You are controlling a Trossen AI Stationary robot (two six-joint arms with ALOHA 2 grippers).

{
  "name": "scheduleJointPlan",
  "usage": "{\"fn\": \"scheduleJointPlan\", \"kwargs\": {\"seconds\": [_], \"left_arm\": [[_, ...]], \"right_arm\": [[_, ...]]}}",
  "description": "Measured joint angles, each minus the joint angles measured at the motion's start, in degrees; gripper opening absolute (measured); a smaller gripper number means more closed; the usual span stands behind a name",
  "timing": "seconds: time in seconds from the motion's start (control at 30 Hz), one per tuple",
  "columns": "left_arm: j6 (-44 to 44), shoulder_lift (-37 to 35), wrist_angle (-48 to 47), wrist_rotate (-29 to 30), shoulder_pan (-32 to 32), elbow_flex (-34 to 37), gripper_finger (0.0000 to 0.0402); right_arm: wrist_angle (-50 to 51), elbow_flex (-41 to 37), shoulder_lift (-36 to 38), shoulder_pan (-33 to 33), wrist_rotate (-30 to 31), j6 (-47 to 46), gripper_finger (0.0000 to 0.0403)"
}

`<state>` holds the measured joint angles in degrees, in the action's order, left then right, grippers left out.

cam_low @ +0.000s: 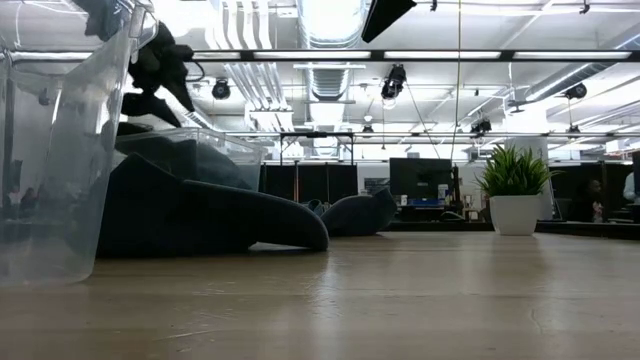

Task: Pick & Place hat
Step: Put the gray cap into the top transparent bin

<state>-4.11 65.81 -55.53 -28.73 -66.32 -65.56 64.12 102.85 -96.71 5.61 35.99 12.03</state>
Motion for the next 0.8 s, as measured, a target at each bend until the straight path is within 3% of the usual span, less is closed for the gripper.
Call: {"fn": "scheduleJointPlan", "kwargs": {"seconds": [0.13, 0.33, 0.63, 0.8], "left_arm": [[-0.2, 2.1, -0.3, -0.2, 5.0, 2.9, 0.0220], [0.3, 6.5, -0.5, 18.7, 11.1, 4.8, 0.0220], [2.0, 15.0, -3.2, 20.4, 15.4, 4.8, 0.0220], [3.0, 17.1, -2.0, 29.1, 18.3, 3.9, 0.0220]], "right_arm": [[0.0, 0.0, 0.0, 0.0, 0.0, 0.2, 0.0085], [0.0, 0.0, 0.0, 0.0, 0.0, 0.1, 0.0086], [0.0, 0.0, 0.0, 0.0, 0.0, -0.3, 0.0083], [0.0, 0.0, 0.0, 0.0, 0.0, -0.5, 0.0080]]}}
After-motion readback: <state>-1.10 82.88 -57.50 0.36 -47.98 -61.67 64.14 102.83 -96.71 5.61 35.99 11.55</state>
